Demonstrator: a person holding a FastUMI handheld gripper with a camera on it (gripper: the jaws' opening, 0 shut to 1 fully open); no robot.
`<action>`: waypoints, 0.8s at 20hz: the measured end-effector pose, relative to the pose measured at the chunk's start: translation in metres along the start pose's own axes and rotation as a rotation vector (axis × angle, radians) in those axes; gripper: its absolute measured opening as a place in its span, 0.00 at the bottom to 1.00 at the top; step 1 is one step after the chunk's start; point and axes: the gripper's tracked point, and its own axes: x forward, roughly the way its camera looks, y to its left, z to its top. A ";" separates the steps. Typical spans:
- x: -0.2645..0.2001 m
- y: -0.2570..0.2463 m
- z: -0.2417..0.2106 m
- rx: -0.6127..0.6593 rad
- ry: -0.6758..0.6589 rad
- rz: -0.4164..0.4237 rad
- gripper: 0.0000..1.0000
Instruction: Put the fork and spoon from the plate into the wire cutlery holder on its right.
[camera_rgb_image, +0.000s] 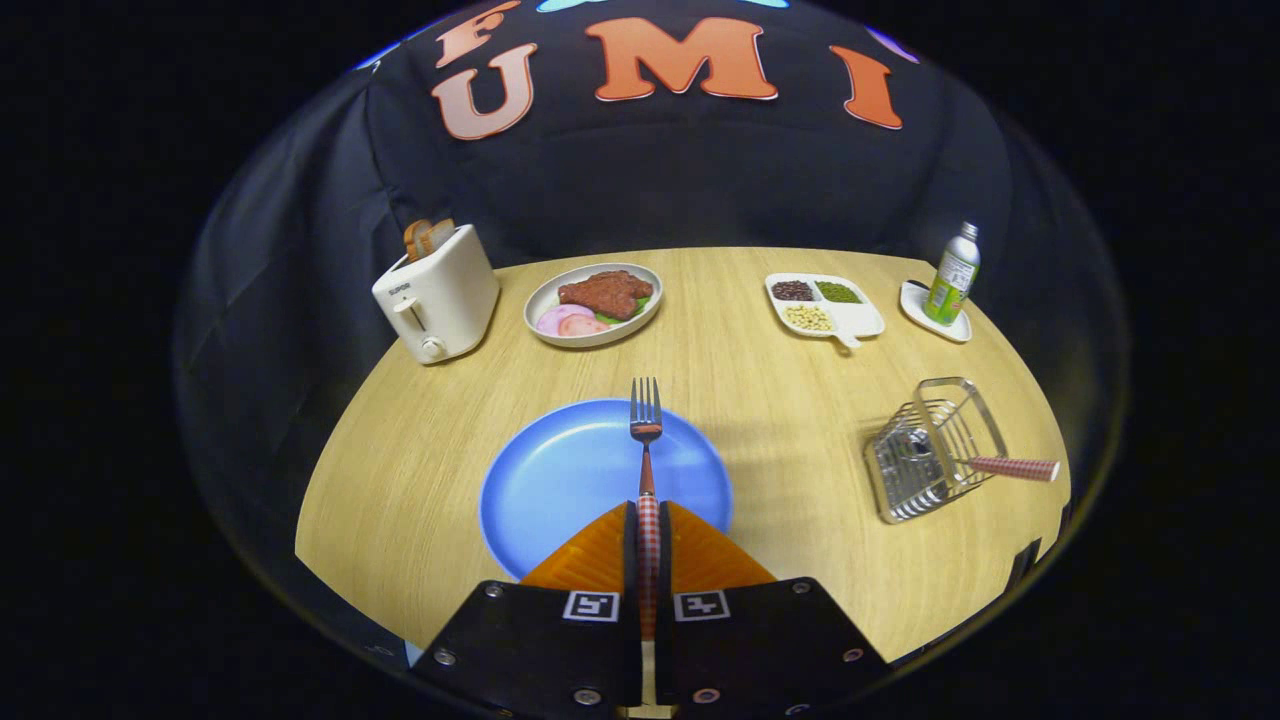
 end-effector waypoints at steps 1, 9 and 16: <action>-0.004 -0.012 0.005 -0.005 -0.002 -0.013 0.06; -0.043 -0.098 0.027 -0.037 0.074 -0.067 0.06; -0.077 -0.156 0.030 -0.044 0.196 -0.070 0.06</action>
